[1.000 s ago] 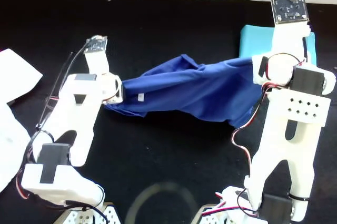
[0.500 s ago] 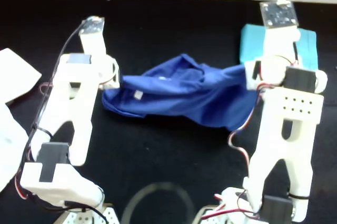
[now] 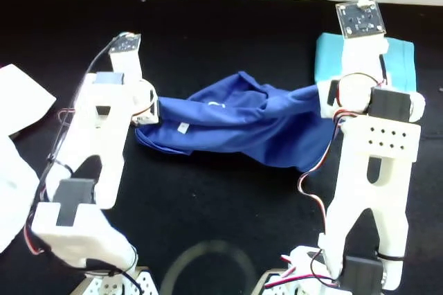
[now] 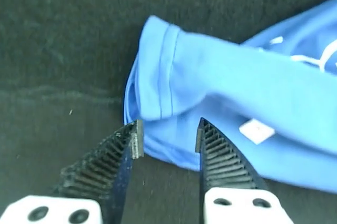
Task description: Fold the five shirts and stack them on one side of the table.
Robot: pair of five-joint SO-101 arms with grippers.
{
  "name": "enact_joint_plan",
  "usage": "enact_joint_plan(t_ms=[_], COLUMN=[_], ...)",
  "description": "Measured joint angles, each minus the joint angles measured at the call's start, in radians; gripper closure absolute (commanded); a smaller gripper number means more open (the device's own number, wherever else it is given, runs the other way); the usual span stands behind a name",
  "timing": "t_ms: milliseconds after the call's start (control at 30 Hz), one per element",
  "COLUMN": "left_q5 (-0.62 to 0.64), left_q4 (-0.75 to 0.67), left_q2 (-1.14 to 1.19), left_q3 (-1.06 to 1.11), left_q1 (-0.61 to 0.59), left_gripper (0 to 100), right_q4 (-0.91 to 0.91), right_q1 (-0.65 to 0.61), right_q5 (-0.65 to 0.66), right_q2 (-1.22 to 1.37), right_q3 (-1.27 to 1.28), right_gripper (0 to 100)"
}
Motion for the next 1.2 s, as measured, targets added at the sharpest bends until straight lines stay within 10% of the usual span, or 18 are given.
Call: enact_joint_plan(t_ms=[867,1200], left_q5=[0.002,0.0], left_q4=[-0.292,0.129], left_q2=[0.196,0.198], left_q3=[-0.081,-0.331], left_q1=[0.002,0.002], left_gripper=[99,99], right_q4=[0.0,0.0], right_q1=[-0.003,-0.003], right_q5=[0.0,0.0], right_q2=[0.0,0.0], right_q3=[0.0,0.0], right_gripper=[99.3,99.3])
